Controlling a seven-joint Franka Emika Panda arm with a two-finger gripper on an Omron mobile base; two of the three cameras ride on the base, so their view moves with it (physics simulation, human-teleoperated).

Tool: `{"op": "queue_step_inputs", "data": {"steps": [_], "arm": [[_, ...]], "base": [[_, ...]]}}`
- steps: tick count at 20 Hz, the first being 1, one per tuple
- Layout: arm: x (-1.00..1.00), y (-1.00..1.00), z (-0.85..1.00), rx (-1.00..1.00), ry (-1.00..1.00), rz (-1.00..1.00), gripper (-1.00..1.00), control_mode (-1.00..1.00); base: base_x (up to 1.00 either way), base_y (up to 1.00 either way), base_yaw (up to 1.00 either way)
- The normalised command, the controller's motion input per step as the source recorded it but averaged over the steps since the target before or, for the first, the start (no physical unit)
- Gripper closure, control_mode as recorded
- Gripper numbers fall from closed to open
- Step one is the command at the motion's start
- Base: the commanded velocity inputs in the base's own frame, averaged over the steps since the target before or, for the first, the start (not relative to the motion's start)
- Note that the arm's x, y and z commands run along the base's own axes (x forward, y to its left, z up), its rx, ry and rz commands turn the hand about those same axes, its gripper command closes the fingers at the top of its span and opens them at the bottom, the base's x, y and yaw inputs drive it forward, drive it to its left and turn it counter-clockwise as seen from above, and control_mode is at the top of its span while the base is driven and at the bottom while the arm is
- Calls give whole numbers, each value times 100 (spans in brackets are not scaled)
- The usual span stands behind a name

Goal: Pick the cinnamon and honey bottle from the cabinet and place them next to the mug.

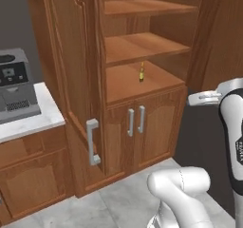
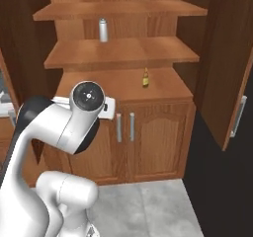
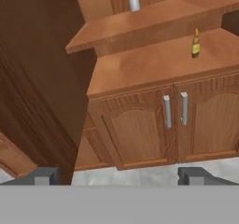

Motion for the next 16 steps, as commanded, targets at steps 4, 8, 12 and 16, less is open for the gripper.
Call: {"op": "queue_step_inputs", "data": {"steps": [4, 8, 12, 16], "arm": [[0, 0, 0, 0, 0, 0, -100, 100], [0, 0, 0, 0, 0, 0, -100, 100], [0, 0, 0, 0, 0, 0, -100, 100], [0, 0, 0, 0, 0, 0, -100, 100]], "base": [[54, -42, 12], [58, -31, 1], [72, -15, 0], [59, -13, 0]]}}
